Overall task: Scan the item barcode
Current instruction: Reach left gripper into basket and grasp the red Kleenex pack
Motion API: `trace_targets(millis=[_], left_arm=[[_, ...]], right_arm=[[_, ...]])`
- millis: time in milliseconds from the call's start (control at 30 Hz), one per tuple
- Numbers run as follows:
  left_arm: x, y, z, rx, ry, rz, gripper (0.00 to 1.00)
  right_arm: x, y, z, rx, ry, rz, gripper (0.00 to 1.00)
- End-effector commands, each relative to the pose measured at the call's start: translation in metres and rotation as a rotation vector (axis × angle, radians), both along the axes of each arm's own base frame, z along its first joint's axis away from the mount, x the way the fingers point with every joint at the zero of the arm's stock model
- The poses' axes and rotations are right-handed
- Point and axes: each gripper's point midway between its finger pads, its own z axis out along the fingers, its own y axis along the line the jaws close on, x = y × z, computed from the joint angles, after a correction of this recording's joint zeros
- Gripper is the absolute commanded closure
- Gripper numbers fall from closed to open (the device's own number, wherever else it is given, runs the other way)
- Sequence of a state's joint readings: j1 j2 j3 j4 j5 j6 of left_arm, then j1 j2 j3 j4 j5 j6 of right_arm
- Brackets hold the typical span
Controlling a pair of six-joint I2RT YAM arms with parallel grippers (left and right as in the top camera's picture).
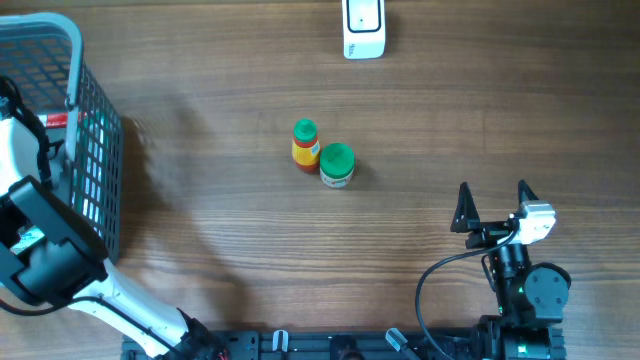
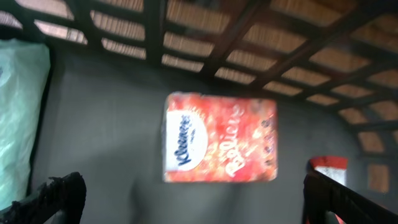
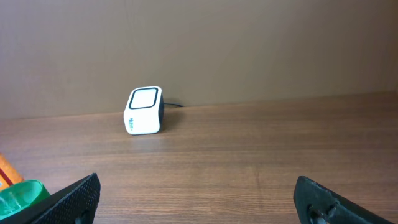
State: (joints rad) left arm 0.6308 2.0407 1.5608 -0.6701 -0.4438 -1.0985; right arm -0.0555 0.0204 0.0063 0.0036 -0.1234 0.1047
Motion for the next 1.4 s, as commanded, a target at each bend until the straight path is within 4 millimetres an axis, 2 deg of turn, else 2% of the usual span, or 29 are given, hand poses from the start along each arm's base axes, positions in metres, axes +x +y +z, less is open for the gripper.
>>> trace_targets(millis=[0, 100, 267, 500, 633, 700, 800, 933, 1067, 1167, 1267, 1367], left_arm=[[-0.007, 0.01, -0.008, 0.035, 0.032, 0.038, 0.0], [-0.003, 0.014, -0.014, 0.043, 0.023, 0.038, 0.01], [0.0, 0.016, -0.028, 0.039, 0.028, 0.039, 0.16], [-0.002, 0.019, -0.038, 0.044, 0.051, 0.046, 0.25], [-0.003, 0.02, -0.041, 0.041, 0.055, 0.05, 0.44], [-0.004, 0.019, -0.046, 0.035, 0.064, 0.05, 0.58], [-0.006, 0.018, -0.057, 0.02, 0.083, 0.049, 0.77], [-0.011, 0.014, -0.073, -0.007, 0.126, 0.045, 0.96], [-0.018, 0.009, -0.084, -0.037, 0.168, 0.038, 0.96], [-0.022, 0.005, -0.085, -0.053, 0.189, 0.035, 0.96], [-0.025, 0.002, -0.08, -0.069, 0.207, 0.016, 0.96], [-0.029, -0.002, -0.064, -0.071, 0.205, 0.016, 0.96]], right_arm=[[0.0, 0.001, 0.001, 0.002, -0.006, 0.005, 0.0], [0.0, 0.001, 0.001, 0.002, -0.006, 0.005, 0.0], [0.0, 0.001, 0.001, 0.002, -0.006, 0.005, 0.0], [0.0, 0.001, 0.001, 0.002, -0.006, 0.005, 0.0], [0.0, 0.001, 0.001, 0.002, -0.006, 0.005, 0.0], [0.0, 0.001, 0.001, 0.002, -0.006, 0.005, 0.0], [0.0, 0.001, 0.001, 0.002, -0.006, 0.005, 0.0], [0.0, 0.001, 0.001, 0.002, -0.006, 0.005, 0.0], [0.0, 0.001, 0.001, 0.002, -0.006, 0.005, 0.0], [0.0, 0.001, 0.001, 0.002, -0.006, 0.005, 0.0], [0.0, 0.001, 0.001, 0.002, -0.006, 0.005, 0.01], [0.0, 0.001, 0.001, 0.002, -0.006, 0.005, 0.0]])
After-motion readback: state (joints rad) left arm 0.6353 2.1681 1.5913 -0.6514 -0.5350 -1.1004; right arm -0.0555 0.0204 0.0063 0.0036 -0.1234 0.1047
